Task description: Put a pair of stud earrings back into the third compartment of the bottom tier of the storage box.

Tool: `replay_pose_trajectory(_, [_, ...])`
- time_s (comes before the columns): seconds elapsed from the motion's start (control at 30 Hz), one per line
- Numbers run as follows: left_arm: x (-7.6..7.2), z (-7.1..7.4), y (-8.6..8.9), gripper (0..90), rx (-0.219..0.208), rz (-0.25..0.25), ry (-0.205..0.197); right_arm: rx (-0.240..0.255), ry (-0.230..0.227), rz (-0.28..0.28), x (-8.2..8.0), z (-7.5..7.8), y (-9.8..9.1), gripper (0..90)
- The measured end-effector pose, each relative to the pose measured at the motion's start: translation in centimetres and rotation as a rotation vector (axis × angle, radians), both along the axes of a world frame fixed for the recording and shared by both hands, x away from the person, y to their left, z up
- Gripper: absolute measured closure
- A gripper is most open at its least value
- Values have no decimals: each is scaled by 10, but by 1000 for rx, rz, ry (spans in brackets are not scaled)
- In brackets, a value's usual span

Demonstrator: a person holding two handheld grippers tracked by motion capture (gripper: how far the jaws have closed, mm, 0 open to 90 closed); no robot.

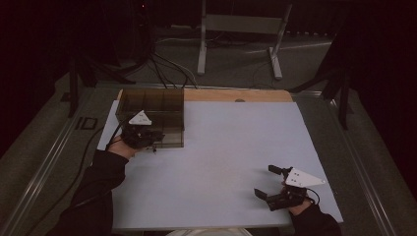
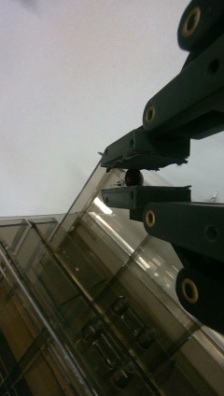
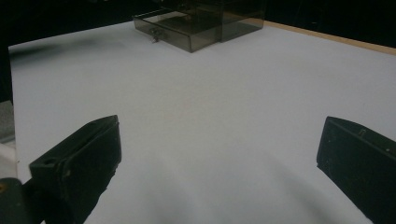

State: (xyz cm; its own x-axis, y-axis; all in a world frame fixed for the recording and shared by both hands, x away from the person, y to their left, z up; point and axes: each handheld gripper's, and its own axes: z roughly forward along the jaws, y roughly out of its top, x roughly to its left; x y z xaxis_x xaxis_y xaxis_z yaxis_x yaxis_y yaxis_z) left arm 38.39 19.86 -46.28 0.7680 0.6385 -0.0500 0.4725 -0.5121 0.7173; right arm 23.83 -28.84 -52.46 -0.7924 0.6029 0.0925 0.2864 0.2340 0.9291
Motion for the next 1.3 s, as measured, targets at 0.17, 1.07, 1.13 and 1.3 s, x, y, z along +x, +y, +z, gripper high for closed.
replay_pose_trajectory(0.17, [5, -1, -3, 816, -1, 3, 1, -1, 0, 1, 0, 0, 0, 0])
replay_pose_trajectory(1.07, [22, -12, -22, 816, -7, -6, 41, 1, 1, 0, 0, 0, -1, 0])
replay_pose_trajectory(1.13, [23, -14, -22, 816, -9, -5, 44, 4, 0, -1, 0, 0, -1, 0])
replay_pose_trajectory(1.3, [26, -17, -25, 816, -10, 1, 54, 1, 2, 0, 0, 0, -1, 0])
